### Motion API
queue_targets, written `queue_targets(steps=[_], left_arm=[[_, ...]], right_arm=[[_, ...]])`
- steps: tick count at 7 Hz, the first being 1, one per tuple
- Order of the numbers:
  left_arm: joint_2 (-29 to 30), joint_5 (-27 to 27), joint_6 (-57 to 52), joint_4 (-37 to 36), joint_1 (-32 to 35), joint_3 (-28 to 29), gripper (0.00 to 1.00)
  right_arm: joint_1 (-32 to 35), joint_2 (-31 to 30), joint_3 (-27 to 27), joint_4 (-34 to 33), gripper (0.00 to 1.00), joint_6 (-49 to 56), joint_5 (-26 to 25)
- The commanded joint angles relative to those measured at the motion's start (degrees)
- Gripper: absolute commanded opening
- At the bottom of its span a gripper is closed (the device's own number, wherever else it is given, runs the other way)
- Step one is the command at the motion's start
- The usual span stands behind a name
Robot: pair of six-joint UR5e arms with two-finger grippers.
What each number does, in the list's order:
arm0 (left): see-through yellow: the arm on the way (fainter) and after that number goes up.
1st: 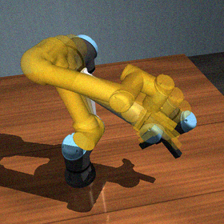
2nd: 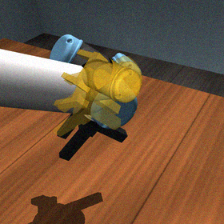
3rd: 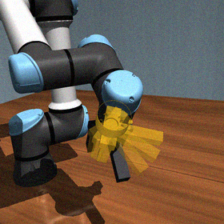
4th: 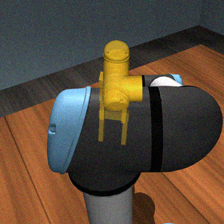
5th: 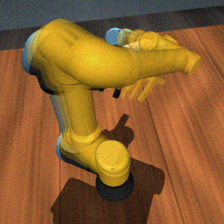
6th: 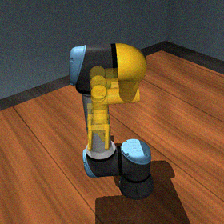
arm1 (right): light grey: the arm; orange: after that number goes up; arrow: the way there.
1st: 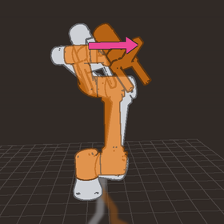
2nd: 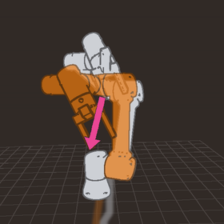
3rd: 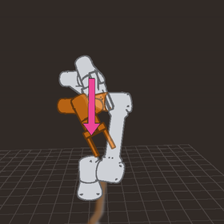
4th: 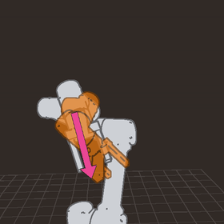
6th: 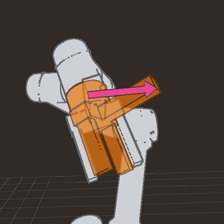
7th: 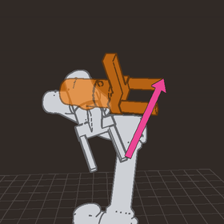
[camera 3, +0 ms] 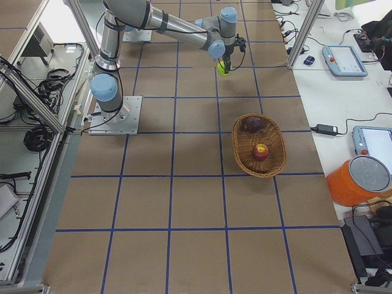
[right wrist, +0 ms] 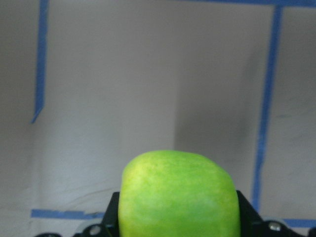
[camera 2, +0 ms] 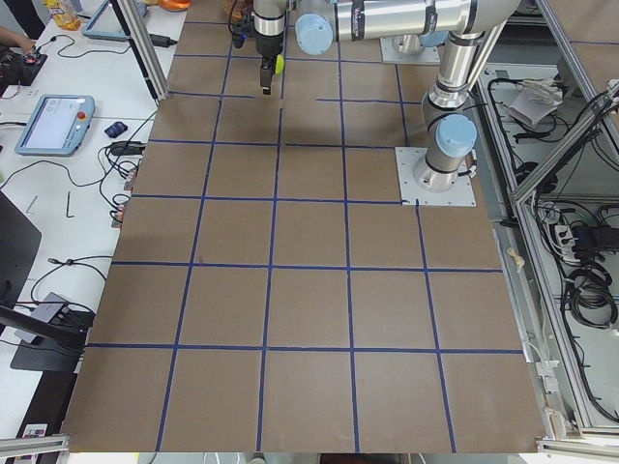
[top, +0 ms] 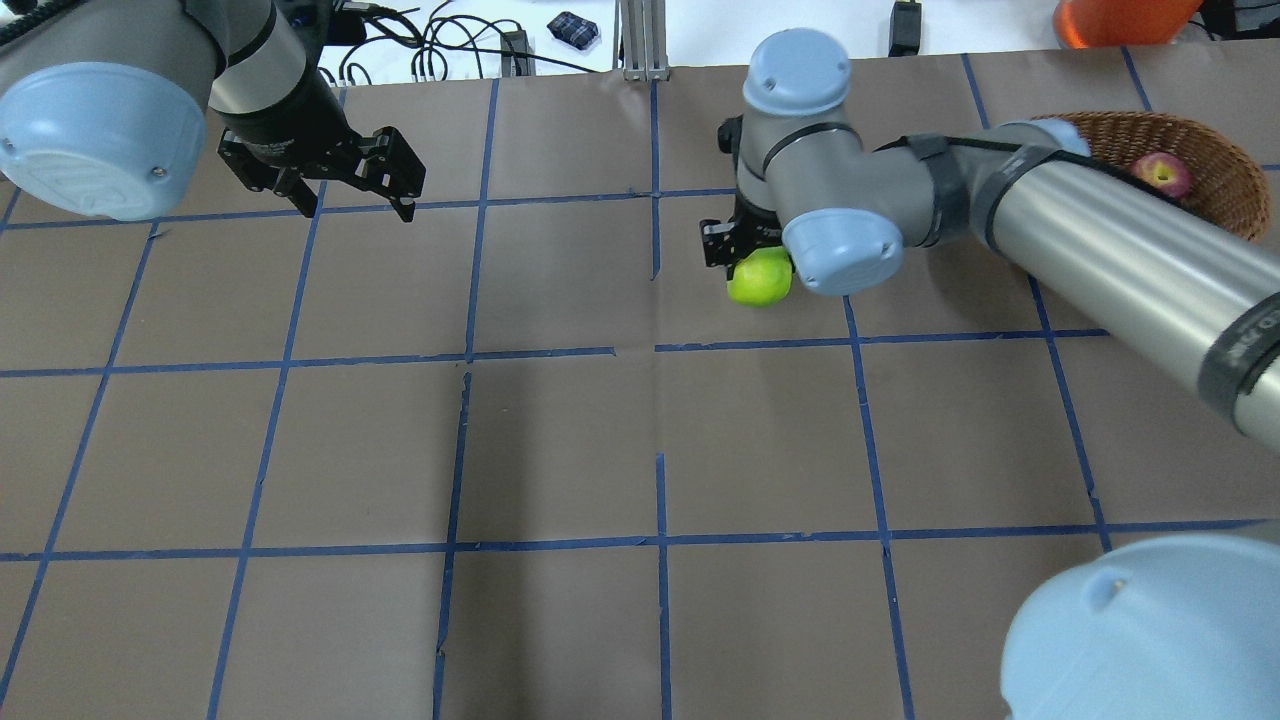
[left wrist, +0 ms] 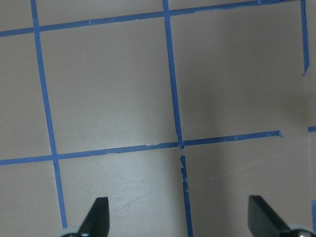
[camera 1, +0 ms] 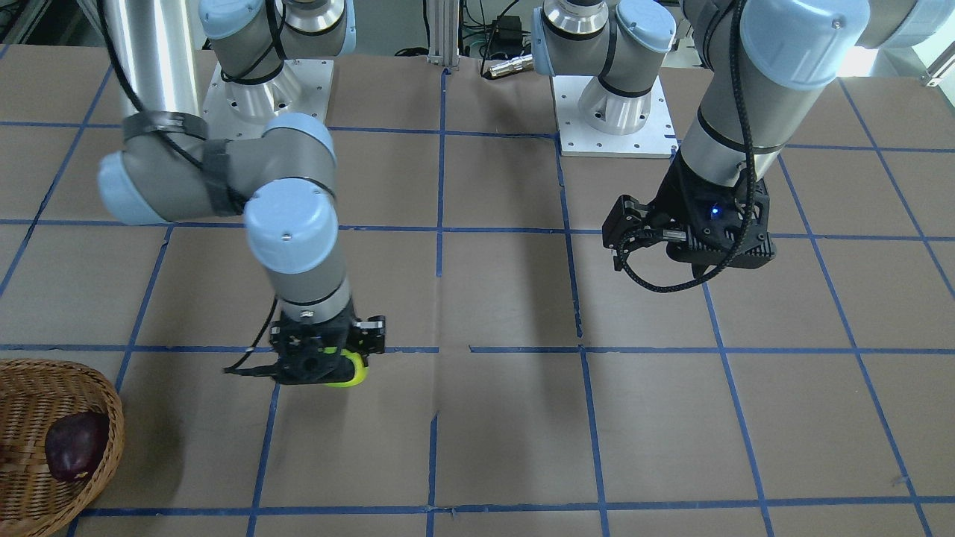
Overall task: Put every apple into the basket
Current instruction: 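Carry the green apple into the basket and open the right gripper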
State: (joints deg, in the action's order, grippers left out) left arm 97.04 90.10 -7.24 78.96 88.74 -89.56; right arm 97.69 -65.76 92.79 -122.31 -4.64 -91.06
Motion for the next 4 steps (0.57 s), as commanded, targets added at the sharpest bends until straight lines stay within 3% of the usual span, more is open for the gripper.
queue_targets(steps=[1,3,4], left_arm=[[0.08,-0.45,-0.14,-0.81,-0.31,0.70,1.00],[-0.88,0.34,-0.32,-0.47,0.47,-0.79,1.00],[-1.67,-0.19,-0.32,-0.12,0.47,0.08,1.00]], right_arm=[[-12.12,-1.65,-4.97,3.04,0.15,9.69,-0.43],[-26.68,-0.61,-4.91,2.43,0.10,31.01,0.09],[-30.85,1.05,-6.38,2.16,0.10,33.88,0.01]])
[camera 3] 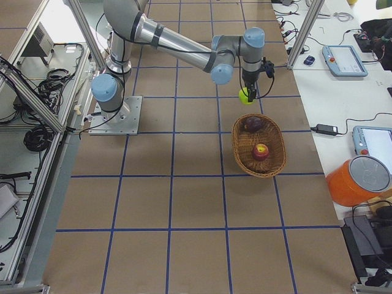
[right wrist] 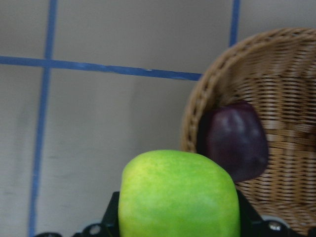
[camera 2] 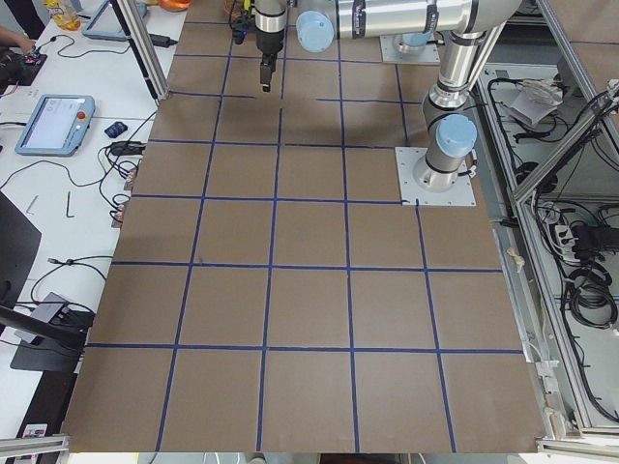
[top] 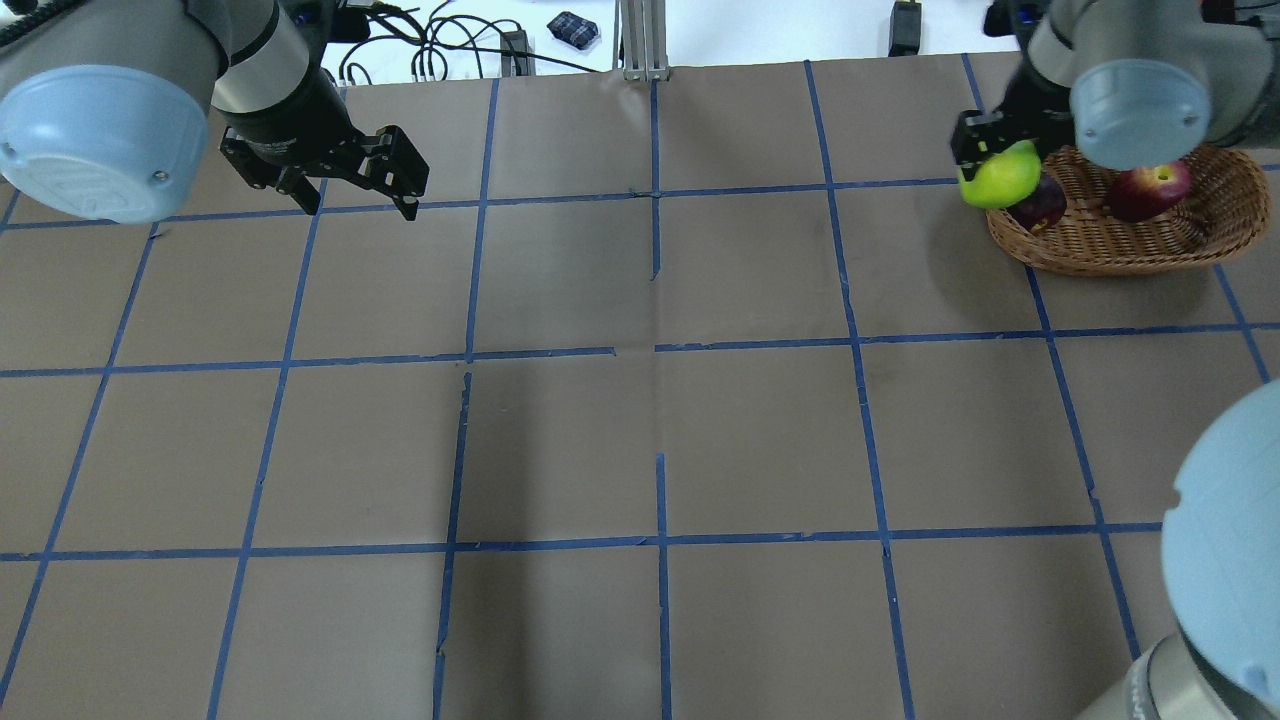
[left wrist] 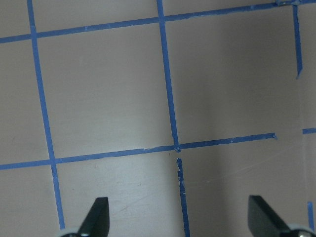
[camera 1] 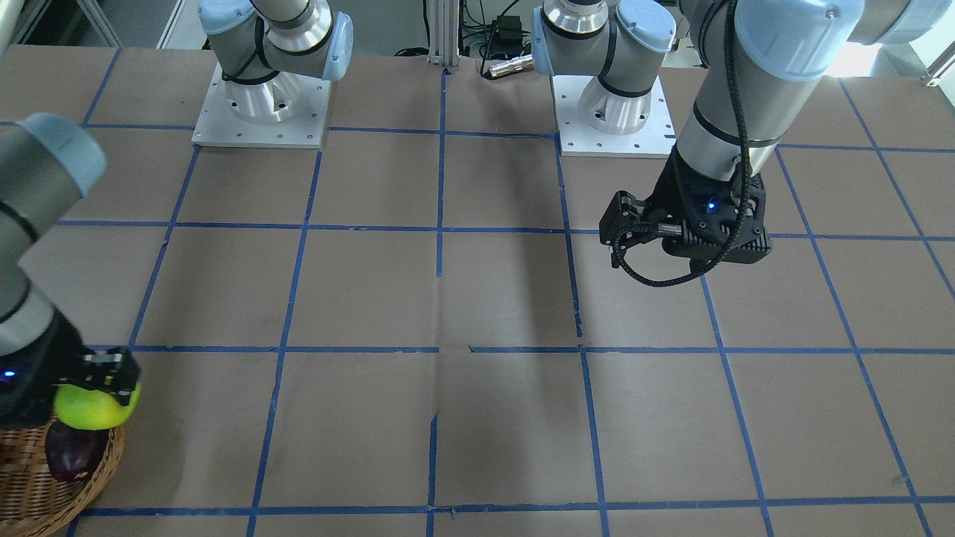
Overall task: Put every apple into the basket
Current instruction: 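Carry the green apple into the basket and open the right gripper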
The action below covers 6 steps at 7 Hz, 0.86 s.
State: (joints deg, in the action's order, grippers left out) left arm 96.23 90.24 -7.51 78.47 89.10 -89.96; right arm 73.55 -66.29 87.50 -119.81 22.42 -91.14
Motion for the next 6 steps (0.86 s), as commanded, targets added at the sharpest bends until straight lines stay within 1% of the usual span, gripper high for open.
queue_targets(steps=[1,2,3,4,5,6], left_arm=[[-0.26,0.19,-0.57,-0.24,0.20,-0.91,1.00],[-0.08,0.55,-0.57,-0.33,0.20,-1.01,1.00],[-0.51,0.64,-0.57,0.27,-0.06,-0.58,1.00],[0.01,0.46,0.12,1.15,0.02,0.39,1.00],[0.36,0.46,0.22,2.20,0.02,0.83,1.00],[0.36,0.64,0.31,2.91,0.02,0.83,1.00]], right_arm=[[-7.28,2.91,-2.67,-0.77,0.12,7.20,0.08],[-7.54,5.10,-3.30,-3.47,0.43,11.38,-0.09],[-7.90,5.21,-4.09,-4.89,0.72,11.51,-0.18],[-7.90,5.47,-4.96,-3.69,1.00,11.60,-0.01],[-7.90,5.39,-6.36,-1.41,1.00,11.60,-0.18],[-8.16,4.95,-8.03,5.31,1.00,11.42,-0.35]])
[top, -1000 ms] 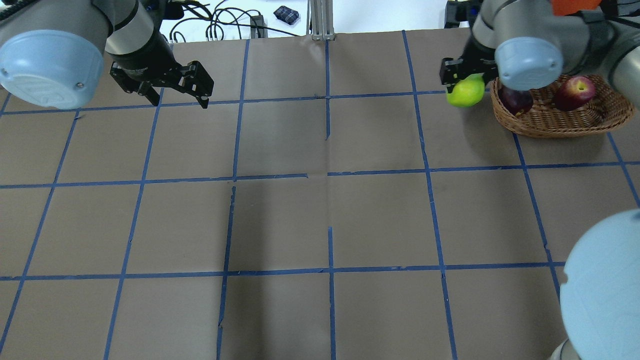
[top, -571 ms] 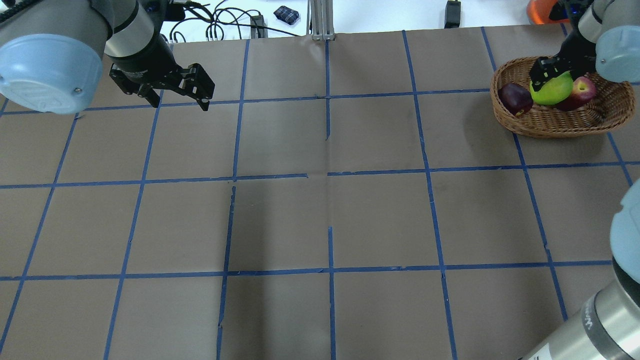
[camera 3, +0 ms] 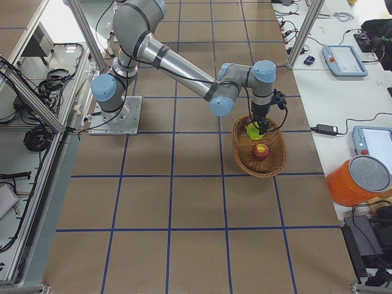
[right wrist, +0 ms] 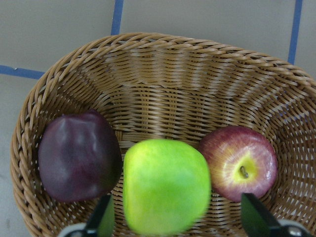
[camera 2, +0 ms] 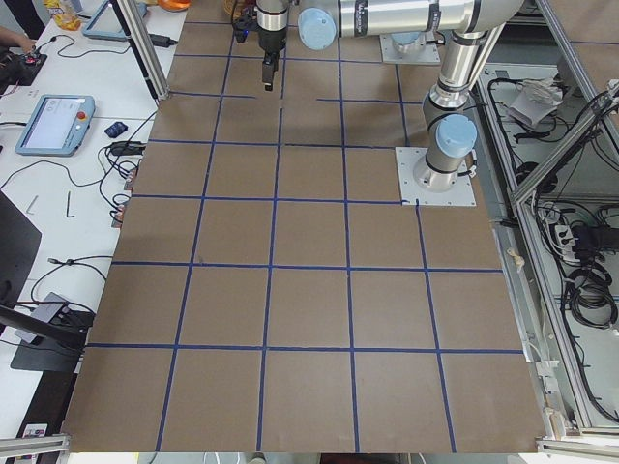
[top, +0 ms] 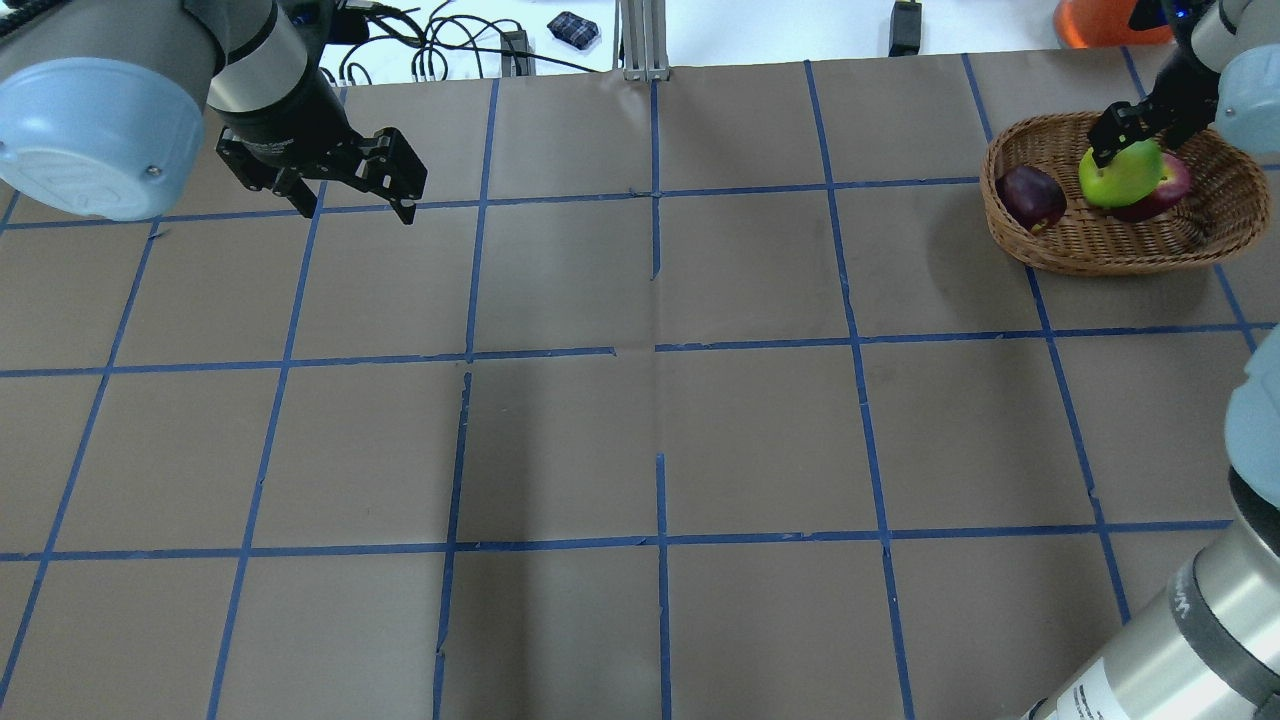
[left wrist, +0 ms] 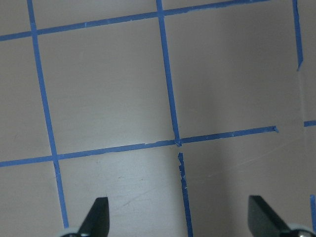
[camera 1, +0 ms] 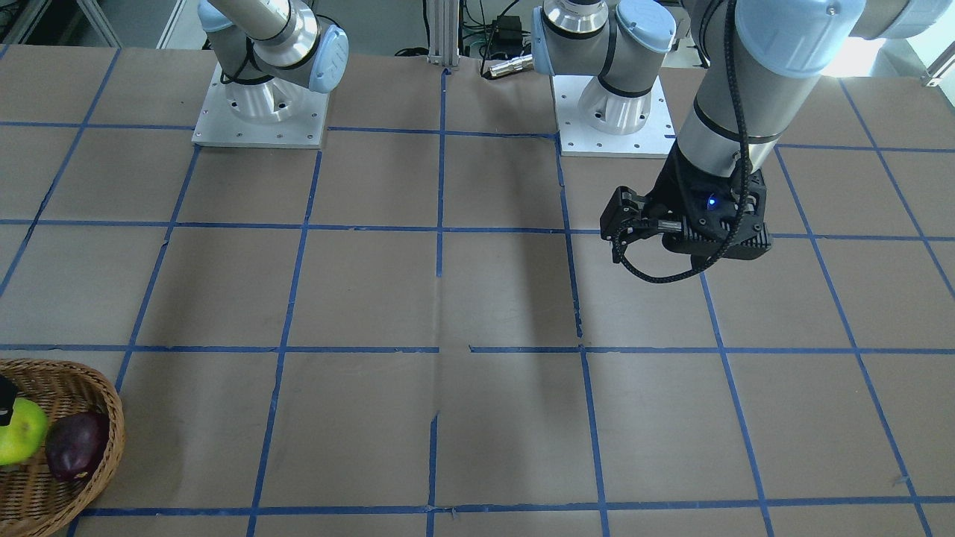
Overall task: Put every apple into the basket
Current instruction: 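Carry the green apple into the basket and open the right gripper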
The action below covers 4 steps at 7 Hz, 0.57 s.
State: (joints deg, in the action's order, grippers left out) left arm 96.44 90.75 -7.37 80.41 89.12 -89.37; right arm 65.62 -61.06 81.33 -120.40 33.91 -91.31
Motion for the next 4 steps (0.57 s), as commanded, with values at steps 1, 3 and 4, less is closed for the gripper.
queue_targets(steps=[1,3,4], left_arm=[[-0.45,-0.40,0.17,1.06,-0.09,0.33,1.00],[-0.11,-0.76,0.17,0.97,-0.70,0.42,1.00],[0.50,-0.93,0.25,0.71,-0.53,0.25,1.00]], right_arm=[[-0.31,-0.99,-4.05,9.80,1.00,-0.33,-0.18],[1.17,-4.75,-7.31,23.82,1.00,-1.64,1.13],[7.01,-6.77,-7.50,25.46,1.00,-6.79,3.05]])
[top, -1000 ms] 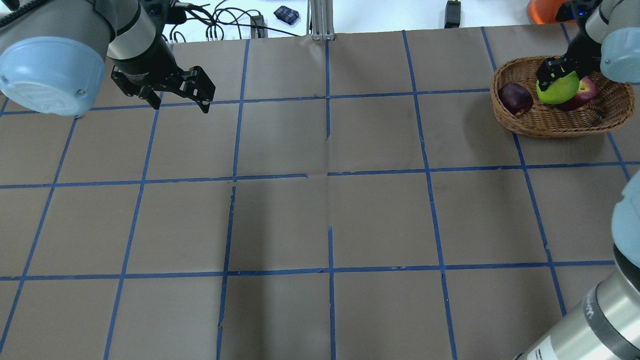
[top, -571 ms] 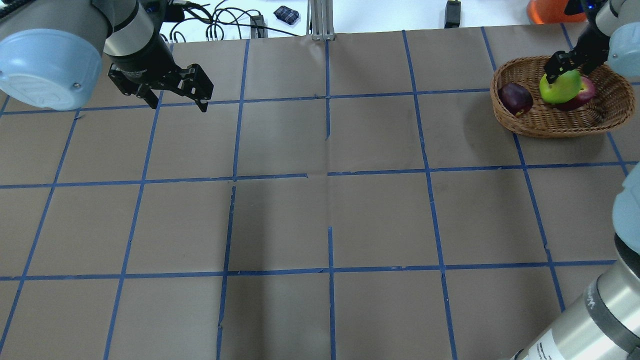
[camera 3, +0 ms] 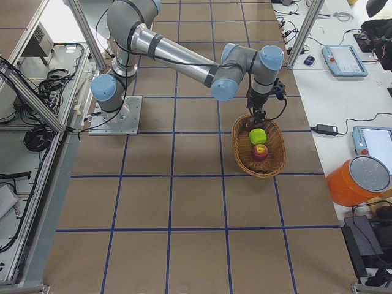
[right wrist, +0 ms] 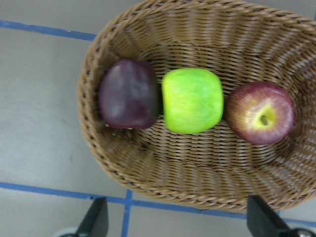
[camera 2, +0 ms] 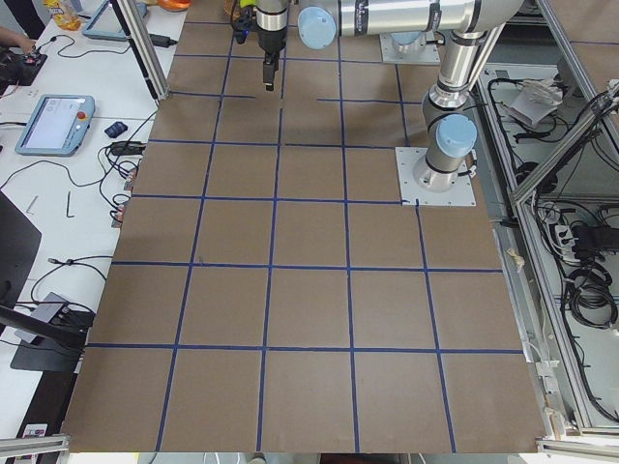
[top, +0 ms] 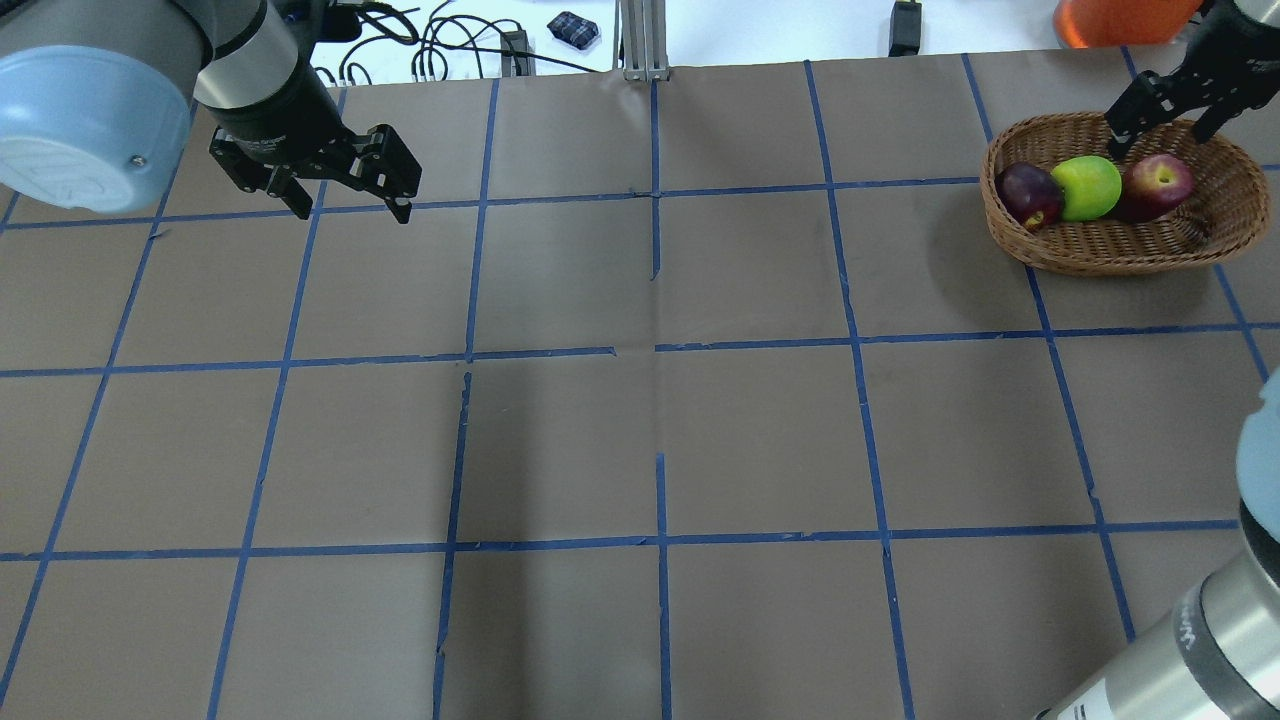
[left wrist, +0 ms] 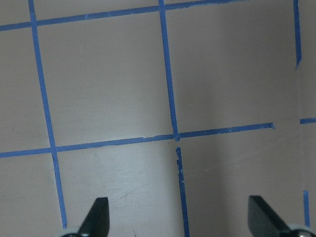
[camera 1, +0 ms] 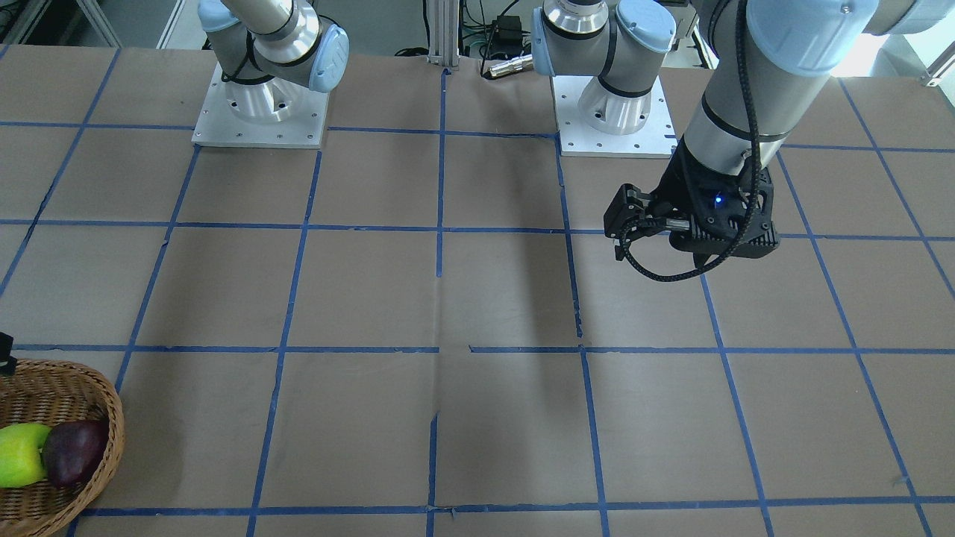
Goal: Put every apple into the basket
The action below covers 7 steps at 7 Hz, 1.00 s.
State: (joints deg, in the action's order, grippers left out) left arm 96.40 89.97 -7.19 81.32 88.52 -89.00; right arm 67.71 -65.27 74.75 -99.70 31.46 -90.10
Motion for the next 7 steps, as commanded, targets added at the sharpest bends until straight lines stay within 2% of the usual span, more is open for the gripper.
queue_targets(steps=[1,2,3,4,5,7], left_arm=[[0.63,-0.15,0.07,-0.55,0.34,-0.03,1.00],[0.54,-0.06,-0.02,-0.55,0.25,-0.12,1.00],[0.89,-0.15,0.15,-0.73,0.60,-0.46,1.00],[0.98,-0.06,0.15,-0.81,0.60,-0.21,1.00],[0.98,-0.15,0.07,-0.81,0.60,-0.20,1.00],[1.07,-0.24,0.15,-0.90,0.69,-0.12,1.00]], right_arm=[[13.07,-6.24,-0.57,4.69,1.00,-9.00,1.08],[20.29,-8.10,0.30,6.51,1.00,-16.96,0.90],[25.93,-11.25,1.44,12.01,1.00,-28.61,1.42],[27.46,-13.89,2.76,12.33,1.00,-32.73,1.42],[27.65,-15.57,3.12,13.20,1.00,-33.47,1.16],[27.30,-17.69,7.24,10.94,1.00,-33.74,1.86]])
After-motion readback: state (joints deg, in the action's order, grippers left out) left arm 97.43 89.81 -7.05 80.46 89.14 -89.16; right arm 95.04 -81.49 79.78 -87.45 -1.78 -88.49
